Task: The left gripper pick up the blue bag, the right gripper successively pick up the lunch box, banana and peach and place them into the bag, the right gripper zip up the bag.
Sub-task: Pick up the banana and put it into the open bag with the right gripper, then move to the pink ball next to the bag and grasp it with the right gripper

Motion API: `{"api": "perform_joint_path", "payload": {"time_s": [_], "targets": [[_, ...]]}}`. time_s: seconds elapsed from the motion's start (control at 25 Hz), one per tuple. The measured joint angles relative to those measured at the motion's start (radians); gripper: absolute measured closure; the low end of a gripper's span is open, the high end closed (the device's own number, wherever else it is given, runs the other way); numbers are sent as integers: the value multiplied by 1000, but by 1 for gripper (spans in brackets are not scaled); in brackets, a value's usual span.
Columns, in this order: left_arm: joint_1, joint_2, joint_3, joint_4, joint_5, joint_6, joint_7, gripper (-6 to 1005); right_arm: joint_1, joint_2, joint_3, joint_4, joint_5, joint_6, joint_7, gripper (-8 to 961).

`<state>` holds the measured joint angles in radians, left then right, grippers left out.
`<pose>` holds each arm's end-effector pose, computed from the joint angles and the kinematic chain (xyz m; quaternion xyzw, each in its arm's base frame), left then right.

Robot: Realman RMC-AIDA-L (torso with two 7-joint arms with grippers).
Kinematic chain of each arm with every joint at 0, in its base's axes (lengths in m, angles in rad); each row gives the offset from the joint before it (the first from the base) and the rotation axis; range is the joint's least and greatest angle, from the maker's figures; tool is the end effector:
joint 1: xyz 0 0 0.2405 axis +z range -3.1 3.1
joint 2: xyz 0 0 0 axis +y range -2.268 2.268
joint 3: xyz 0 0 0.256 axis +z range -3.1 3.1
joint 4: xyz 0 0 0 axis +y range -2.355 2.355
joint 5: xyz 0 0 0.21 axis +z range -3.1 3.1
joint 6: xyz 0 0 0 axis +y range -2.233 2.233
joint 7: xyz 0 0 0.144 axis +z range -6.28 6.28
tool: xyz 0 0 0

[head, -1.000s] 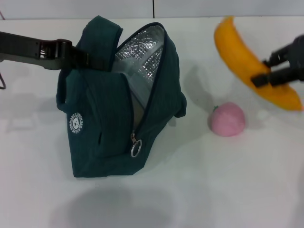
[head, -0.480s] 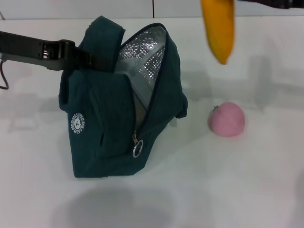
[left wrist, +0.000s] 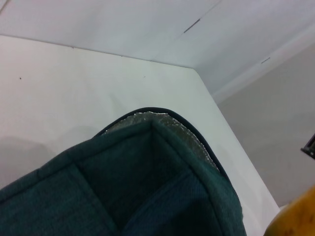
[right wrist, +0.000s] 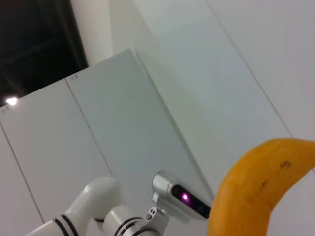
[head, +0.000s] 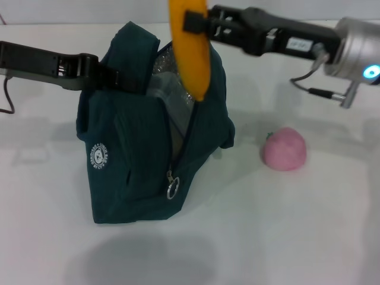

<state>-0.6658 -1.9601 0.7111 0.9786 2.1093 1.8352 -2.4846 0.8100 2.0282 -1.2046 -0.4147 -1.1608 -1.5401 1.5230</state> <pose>-0.2019 0.3592 0.0847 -0.8429 -0.5127 -0.1633 0.0060 0.1149 0.3774 -0.0150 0.8672 -0.2053 -0.4533 0.0195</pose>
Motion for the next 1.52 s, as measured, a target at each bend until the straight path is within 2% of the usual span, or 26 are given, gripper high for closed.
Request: {"api": "perform_joint_path", "payload": {"time_s": [0.12, 0.24, 0.4, 0.92, 1.12, 1.52], "targets": [[0, -2, 3, 0, 0, -1, 1, 970, -4, 0, -205, 6, 190, 66, -83, 549], [1, -5, 10, 0, 0, -1, 3, 970, -6, 0, -359, -2, 320, 123, -126, 549], [1, -8, 10, 0, 0, -1, 7, 971, -9, 0, -462, -3, 381, 173, -155, 550], [-2, -8, 10, 0, -1, 1, 10, 971, -83, 0, -500, -51, 401, 197, -259, 550], [-2, -8, 10, 0, 0, 1, 10, 971, -81, 0, -508, -47, 412, 205, -259, 550], [-2, -7, 10, 0, -1, 2, 10, 971, -84, 0, -512, -53, 413, 217, -254, 148]]}}
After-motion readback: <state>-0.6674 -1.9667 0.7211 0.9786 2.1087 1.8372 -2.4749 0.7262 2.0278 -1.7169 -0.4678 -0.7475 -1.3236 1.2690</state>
